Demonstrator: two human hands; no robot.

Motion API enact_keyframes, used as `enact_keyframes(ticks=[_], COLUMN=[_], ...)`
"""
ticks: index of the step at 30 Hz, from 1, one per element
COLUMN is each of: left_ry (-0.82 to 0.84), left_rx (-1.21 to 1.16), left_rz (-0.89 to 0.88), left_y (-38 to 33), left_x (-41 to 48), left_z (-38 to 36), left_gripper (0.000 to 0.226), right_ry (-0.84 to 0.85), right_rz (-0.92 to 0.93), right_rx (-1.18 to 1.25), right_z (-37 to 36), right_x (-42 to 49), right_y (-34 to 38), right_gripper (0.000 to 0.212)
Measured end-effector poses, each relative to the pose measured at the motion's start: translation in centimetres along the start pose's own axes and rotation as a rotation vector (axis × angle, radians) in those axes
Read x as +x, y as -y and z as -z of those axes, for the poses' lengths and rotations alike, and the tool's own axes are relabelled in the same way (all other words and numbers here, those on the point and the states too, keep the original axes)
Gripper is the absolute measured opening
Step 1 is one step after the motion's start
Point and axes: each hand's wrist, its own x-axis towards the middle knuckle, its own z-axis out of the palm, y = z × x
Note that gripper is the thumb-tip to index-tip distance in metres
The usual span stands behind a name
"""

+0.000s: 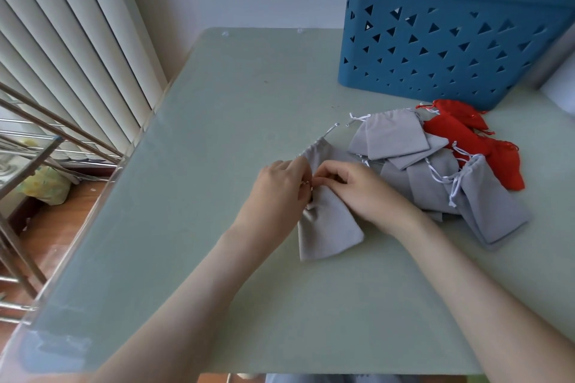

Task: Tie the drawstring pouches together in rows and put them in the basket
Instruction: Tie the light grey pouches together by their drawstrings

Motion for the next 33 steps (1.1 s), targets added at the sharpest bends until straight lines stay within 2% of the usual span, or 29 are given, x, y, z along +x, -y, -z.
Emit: enact_keyframes(ticks=[4, 6, 9, 14, 20, 26, 33], left_ry=[-0.148, -0.175, -0.196, -0.274, -0.235, -0.297, -0.328], left_rx=[0.026, 0.020, 0.047, 0.137, -0.018, -0.014, 0.069], left_rz=[-0.128, -0.158, -0.182, -0.163, -0.086, -0.133, -0.187], left_y=[0.44, 0.42, 0.63, 0.94, 0.64, 0.66, 0.96], left_x=[-0.01, -0.04, -0.03, 0.03, -0.18, -0.04, 0.10], left_z=[-0.17, -0.16, -0.15, 0.10, 0.43, 0.25, -0.13], left_gripper=[0.007, 0.009, 0.014, 0.021, 0.022, 0.019, 0.017], right_ry=[0.014, 0.009, 0.029, 0.017, -0.041, 0.028, 0.004], right_rz=[-0.036, -0.044, -0.023, 0.022, 0.037, 0.023, -0.002], right_rx=[0.318, 0.368, 0.349, 0.313, 0.334, 0.330, 0.398], right_z=[0.44, 0.31, 0.11, 0.07, 0.07, 0.13, 0.15], right_x=[-0.18, -0.03, 0.09, -0.11, 0.17, 0.22, 0.33], right_y=[0.06, -0.04, 0.02, 0.06, -0.01, -0.18, -0.26], right_gripper=[0.026, 0.026, 0.014, 0.021, 0.014, 0.013, 0.010])
